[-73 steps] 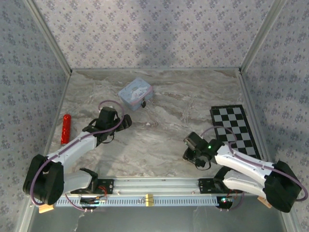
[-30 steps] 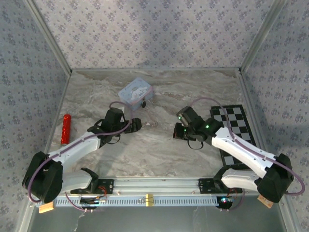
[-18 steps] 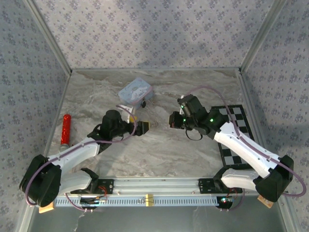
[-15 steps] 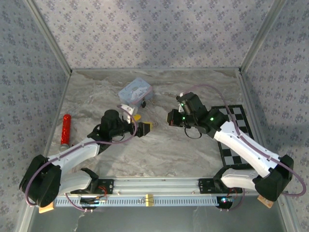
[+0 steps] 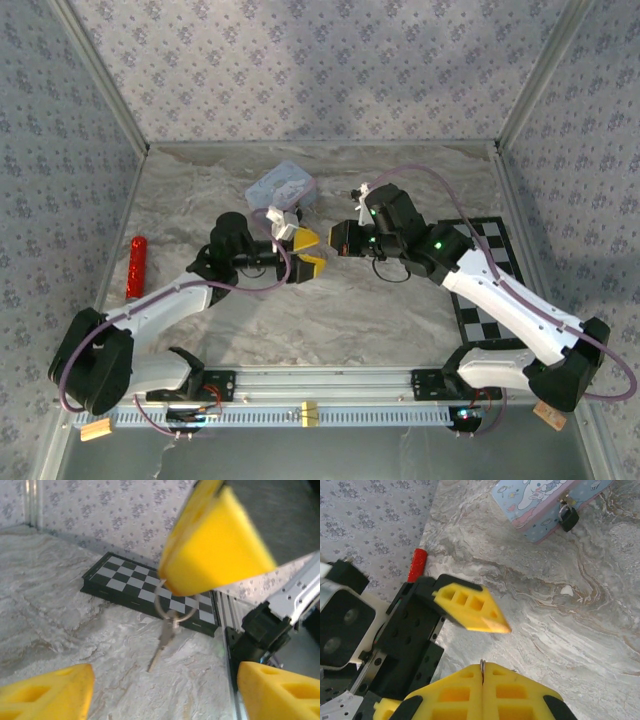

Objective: Unlock the padlock with the key

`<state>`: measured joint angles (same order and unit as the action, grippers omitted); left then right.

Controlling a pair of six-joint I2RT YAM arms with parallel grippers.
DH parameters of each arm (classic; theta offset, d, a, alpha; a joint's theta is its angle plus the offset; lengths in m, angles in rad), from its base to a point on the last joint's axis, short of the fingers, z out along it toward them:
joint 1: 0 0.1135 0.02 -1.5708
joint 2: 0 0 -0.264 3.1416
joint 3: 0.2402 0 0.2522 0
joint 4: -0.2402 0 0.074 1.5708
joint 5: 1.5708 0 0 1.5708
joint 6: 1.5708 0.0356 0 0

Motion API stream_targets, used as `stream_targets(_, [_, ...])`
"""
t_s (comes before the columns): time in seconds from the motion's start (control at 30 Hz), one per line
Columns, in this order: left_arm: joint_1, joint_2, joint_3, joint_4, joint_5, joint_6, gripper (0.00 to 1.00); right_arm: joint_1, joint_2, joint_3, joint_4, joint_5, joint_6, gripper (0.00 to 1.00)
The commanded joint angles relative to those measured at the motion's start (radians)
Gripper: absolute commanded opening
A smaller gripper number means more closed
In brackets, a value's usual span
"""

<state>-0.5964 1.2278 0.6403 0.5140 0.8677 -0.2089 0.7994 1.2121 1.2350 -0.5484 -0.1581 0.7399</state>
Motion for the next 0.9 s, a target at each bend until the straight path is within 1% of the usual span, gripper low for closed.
stream_targets(0.0, [-0.009, 0.006, 0.035, 0.015, 0.091, 0.061, 0.65, 0.011, 0.004, 0.026, 0.013, -0.021, -0.001, 0.0])
stream_targets(0.1, [-0.011, 0.004, 0.038, -0.011, 0.088, 0.093, 0.59, 0.021, 0.003, 0.028, 0.024, -0.027, 0.002, 0.0])
stream_targets(0.23, [-0.011, -0.001, 0.034, -0.01, 0.084, 0.104, 0.57, 0.034, 0.004, 0.032, 0.036, -0.036, 0.006, 0.0])
stream_targets(0.33, [-0.013, 0.003, 0.031, 0.012, 0.097, 0.104, 0.5, 0.044, 0.004, 0.025, 0.054, -0.041, 0.006, 0.0])
stream_targets(0.47, [-0.016, 0.003, 0.026, 0.017, 0.106, 0.115, 0.45, 0.047, 0.004, 0.011, 0.096, -0.064, 0.014, 0.0])
stream_targets(0.53, [-0.019, -0.003, 0.026, 0.016, 0.109, 0.121, 0.39, 0.048, 0.005, 0.009, 0.109, -0.066, 0.018, 0.0])
stream_targets(0.7, [-0.025, -0.013, 0.033, 0.009, 0.113, 0.123, 0.29, 0.047, 0.01, 0.003, 0.116, -0.062, 0.021, 0.0])
stream_targets(0.8, [-0.024, -0.022, 0.038, -0.017, 0.12, 0.137, 0.21, 0.047, 0.006, -0.006, 0.105, -0.034, 0.023, 0.0])
stream_targets(0.87, [-0.024, -0.03, 0.039, -0.024, 0.115, 0.14, 0.18, 0.041, 0.001, -0.017, 0.102, -0.024, 0.027, 0.0])
